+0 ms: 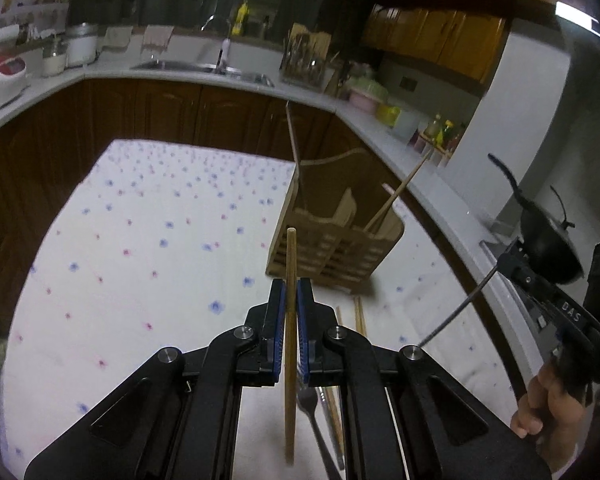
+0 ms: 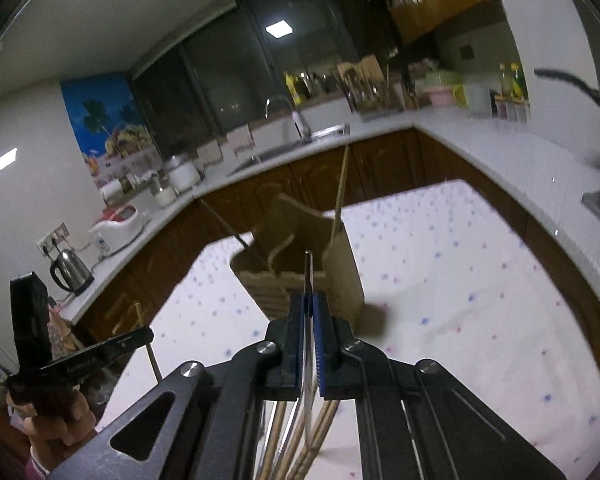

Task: Organize utensils
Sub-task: 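Lift both chopsticks and lower them into the wooden holder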

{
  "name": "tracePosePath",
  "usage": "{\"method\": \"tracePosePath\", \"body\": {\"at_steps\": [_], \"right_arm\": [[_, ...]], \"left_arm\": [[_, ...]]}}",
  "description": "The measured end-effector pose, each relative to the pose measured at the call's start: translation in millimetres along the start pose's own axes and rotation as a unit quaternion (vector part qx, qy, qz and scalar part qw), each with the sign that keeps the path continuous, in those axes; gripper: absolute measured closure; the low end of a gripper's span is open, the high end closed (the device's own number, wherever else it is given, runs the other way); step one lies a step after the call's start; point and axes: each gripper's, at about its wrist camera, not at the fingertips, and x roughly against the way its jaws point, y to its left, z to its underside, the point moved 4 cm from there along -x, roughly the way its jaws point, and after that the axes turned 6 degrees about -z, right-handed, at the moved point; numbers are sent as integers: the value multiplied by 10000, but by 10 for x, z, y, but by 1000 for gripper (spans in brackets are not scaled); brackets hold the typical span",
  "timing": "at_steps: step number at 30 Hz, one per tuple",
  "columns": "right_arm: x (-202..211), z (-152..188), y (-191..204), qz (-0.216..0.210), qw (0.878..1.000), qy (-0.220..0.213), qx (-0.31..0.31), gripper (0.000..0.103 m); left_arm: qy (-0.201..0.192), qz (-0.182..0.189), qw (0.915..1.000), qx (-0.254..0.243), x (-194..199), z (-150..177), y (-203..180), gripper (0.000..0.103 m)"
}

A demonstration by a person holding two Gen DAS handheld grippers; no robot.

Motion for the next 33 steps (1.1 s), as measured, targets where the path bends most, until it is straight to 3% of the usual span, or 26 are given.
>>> {"method": "tracePosePath", "body": {"at_steps": [20, 26, 33], "right_arm": [[65, -284, -24, 11, 9995, -327, 37, 98], [48, -492, -20, 25, 9986, -512, 114, 98], [-47, -1053, 74, 71, 9939, -1054, 307, 98]], "left_arm": [[-496, 52, 9987, -49, 162, -355, -99, 98], [-892, 134, 9959, 32, 206, -790, -190, 98], [-1482, 72, 9887, 232, 182, -1382, -262, 98]]}}
